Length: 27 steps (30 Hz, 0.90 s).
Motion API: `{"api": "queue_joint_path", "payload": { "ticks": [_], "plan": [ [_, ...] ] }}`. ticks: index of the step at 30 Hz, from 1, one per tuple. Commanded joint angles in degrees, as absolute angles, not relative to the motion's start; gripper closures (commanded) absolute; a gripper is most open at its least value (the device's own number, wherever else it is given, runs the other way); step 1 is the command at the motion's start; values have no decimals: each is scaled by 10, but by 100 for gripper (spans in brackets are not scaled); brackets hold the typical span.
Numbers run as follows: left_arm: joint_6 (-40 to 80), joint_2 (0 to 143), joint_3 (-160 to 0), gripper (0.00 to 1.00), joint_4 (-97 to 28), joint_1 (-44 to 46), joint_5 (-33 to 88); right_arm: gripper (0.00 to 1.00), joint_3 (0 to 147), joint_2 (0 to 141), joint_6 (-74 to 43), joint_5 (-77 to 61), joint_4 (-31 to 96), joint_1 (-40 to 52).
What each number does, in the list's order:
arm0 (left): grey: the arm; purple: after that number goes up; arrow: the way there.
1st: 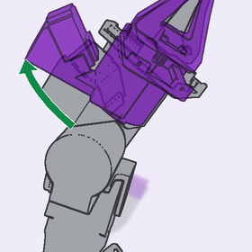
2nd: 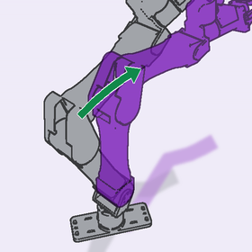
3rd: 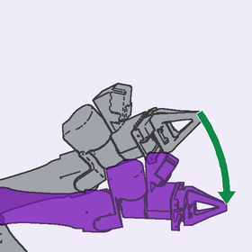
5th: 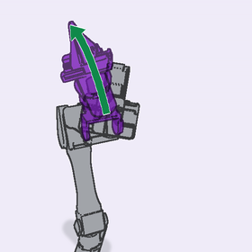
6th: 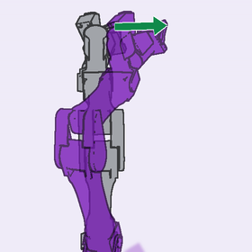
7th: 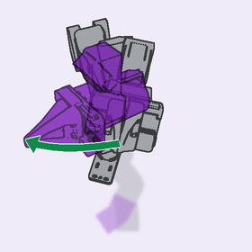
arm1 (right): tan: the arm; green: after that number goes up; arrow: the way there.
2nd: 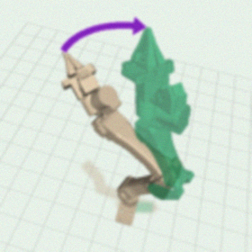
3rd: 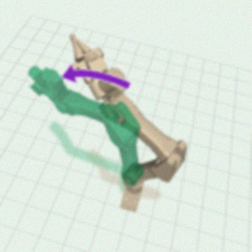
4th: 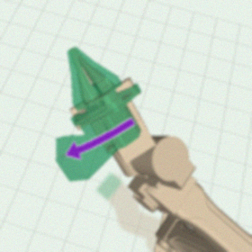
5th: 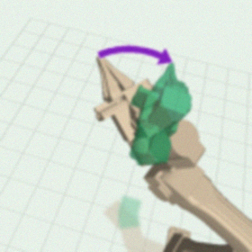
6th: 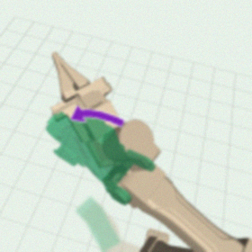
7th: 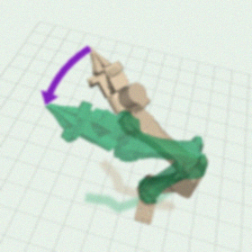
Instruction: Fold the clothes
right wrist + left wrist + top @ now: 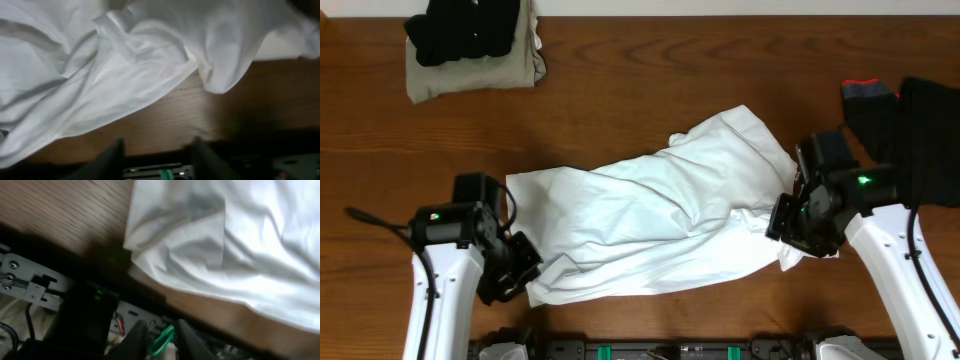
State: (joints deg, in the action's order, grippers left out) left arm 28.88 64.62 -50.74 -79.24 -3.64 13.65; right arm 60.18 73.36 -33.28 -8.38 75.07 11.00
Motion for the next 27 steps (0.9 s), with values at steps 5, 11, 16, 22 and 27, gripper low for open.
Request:
{"api": "queue_joint_path", "payload": {
  "ticks": [5, 11, 16, 22, 27],
  "plan": [
    [299, 650, -504, 94, -790, 46, 161, 97, 485, 735, -402, -165, 658, 131],
    [322, 678, -499, 94, -778, 90, 161, 99, 409, 735, -449, -167, 580, 131],
    [322, 711, -491, 94, -750, 101, 161, 94, 408, 735, -464, -108, 571, 131],
    [322, 752, -453, 94, -702, 105, 193, 91, 408, 735, -467, -93, 540, 131],
    [320, 776, -419, 94, -666, 105, 206, 91, 408, 747, -479, -85, 512, 131]
  ]
}}
